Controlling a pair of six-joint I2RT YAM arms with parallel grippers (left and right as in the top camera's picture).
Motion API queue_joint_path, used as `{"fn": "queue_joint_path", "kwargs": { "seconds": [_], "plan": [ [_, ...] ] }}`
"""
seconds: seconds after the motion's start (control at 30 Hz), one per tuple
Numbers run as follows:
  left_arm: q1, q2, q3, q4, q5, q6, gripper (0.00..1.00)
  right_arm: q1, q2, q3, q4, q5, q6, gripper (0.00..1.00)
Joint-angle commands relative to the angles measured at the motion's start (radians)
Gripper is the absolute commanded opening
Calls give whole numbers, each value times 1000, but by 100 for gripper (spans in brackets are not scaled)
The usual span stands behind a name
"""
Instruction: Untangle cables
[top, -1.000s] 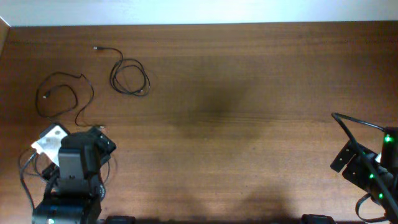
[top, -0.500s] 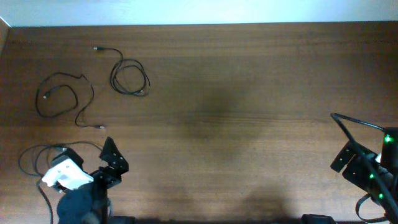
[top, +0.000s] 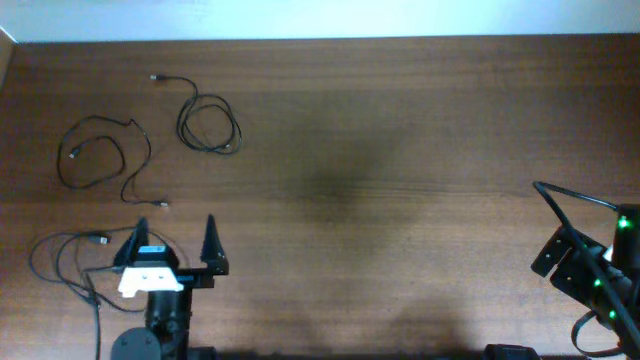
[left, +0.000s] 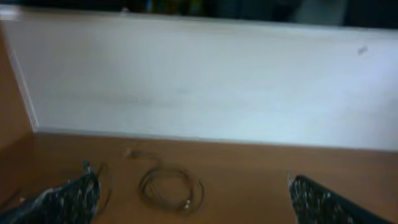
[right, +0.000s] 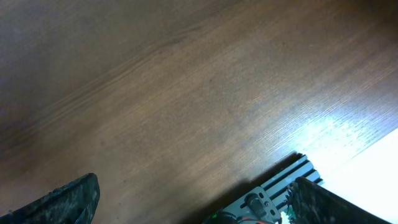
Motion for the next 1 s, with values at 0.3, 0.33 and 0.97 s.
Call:
{"fn": "queue_joint_path", "kwargs": {
  "seconds": [0.3, 0.33, 0.97],
  "plan": [
    [-63, -6, -311, 140, -12, 107, 99, -3, -2, 8, 0, -2, 0, 99],
    [-63, -6, -311, 142, -11, 106, 99, -3, -2, 8, 0, -2, 0, 98],
    [-63, -5, -311, 143, -11, 107, 99, 0, -19, -129, 405, 39, 0, 98]
  ]
}}
